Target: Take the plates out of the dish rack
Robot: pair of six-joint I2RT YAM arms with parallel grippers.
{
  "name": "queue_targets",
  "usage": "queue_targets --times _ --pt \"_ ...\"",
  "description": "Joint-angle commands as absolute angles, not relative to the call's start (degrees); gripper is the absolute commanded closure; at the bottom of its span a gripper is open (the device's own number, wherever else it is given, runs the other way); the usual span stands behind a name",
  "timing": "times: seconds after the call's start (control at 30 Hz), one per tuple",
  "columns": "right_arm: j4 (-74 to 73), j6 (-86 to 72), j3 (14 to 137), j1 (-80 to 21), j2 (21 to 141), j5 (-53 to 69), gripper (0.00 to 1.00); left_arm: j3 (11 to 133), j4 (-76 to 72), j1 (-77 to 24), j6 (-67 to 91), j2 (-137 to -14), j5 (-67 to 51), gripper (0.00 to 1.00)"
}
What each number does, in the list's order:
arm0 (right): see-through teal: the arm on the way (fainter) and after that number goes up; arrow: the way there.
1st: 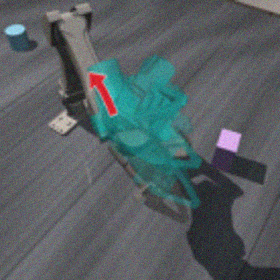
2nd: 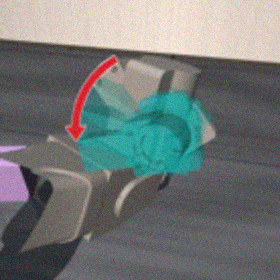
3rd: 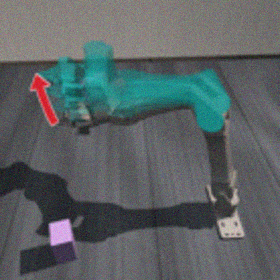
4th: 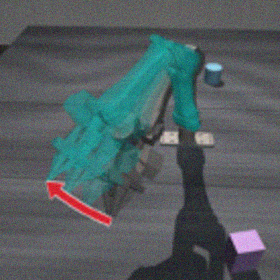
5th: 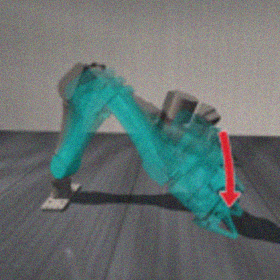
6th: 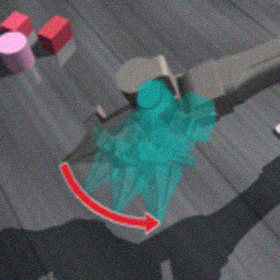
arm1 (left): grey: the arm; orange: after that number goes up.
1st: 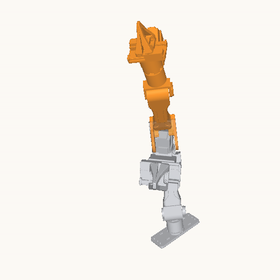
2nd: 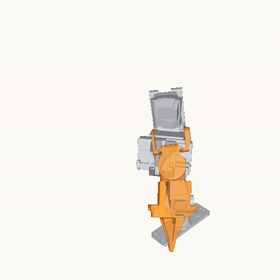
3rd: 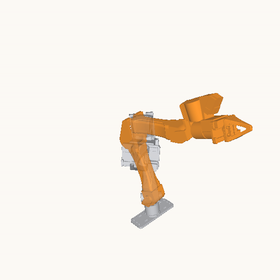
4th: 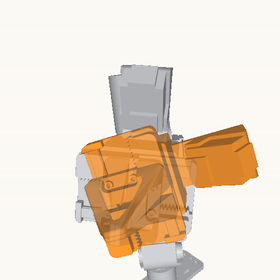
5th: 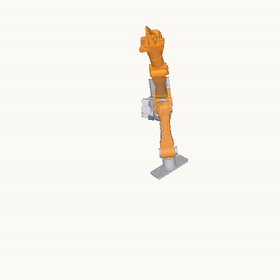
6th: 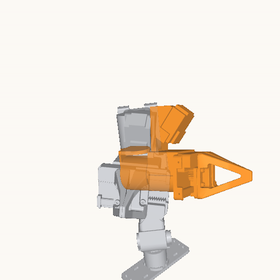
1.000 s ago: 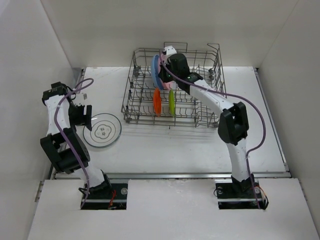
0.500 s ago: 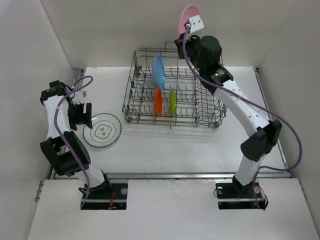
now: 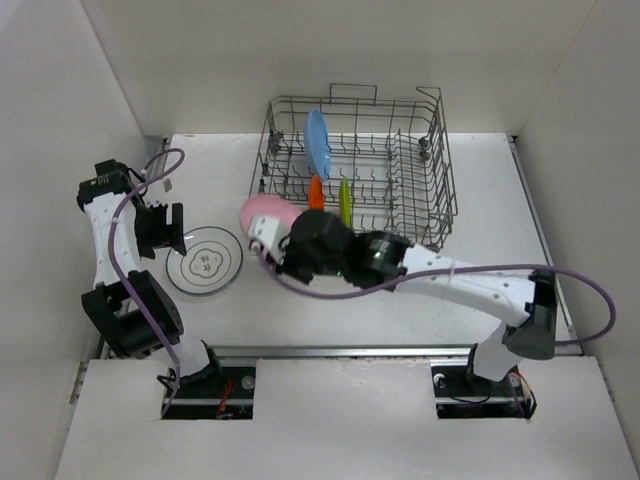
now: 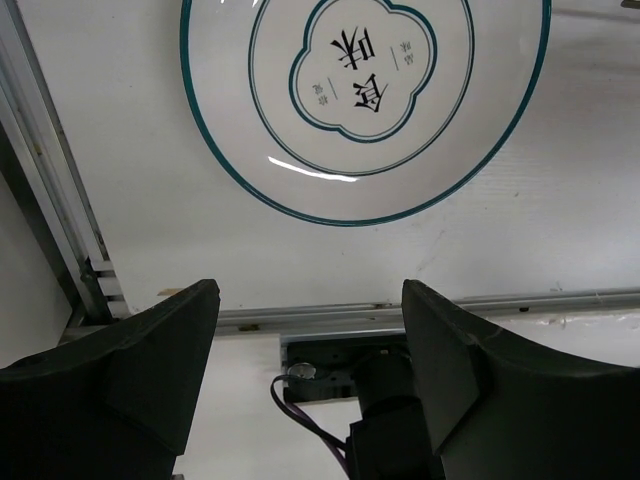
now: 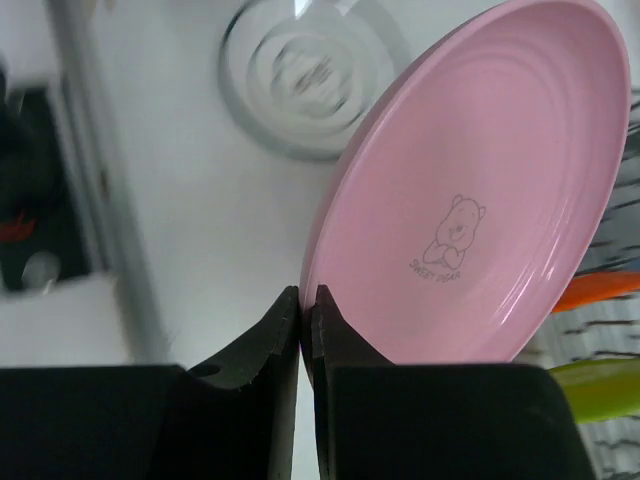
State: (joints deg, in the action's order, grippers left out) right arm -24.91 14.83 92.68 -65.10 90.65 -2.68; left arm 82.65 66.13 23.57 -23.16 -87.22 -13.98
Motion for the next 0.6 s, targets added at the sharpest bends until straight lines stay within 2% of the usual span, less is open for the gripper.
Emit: queue_targets --times 0.0,0.13,0.23,0.5,0.53,0.57 --pt "-39.6 14.9 91.6 -69.6 91.6 -6.8 1.0 85.2 68.2 23.4 -23.4 -83.9 -15.2 0.29" --pt "-42.5 10.7 89.5 -77.1 93.9 -6.9 1.0 84.6 68.7 23.4 -23.4 -82.6 -15.2 0.29" --pt "-43.1 7.6 88.4 -78.3 96.8 -7.4 1.0 84.0 68.7 23.4 -23.4 -81.0 -15.2 0.29" --pt "-44.8 2.8 89.0 -79.7 111.9 -18.8 1.0 78.2 67.6 23.4 -25.0 -77.1 -14.0 0.29" --pt "-44.8 2.8 89.7 -79.7 113.1 -19.7 0.97 77.6 67.6 23.4 -25.0 -76.6 -14.0 0.29" --pt "-44.8 2.3 90.5 -79.7 114.2 -19.7 0.9 77.6 67.6 23.4 -25.0 -76.0 -13.5 0.29"
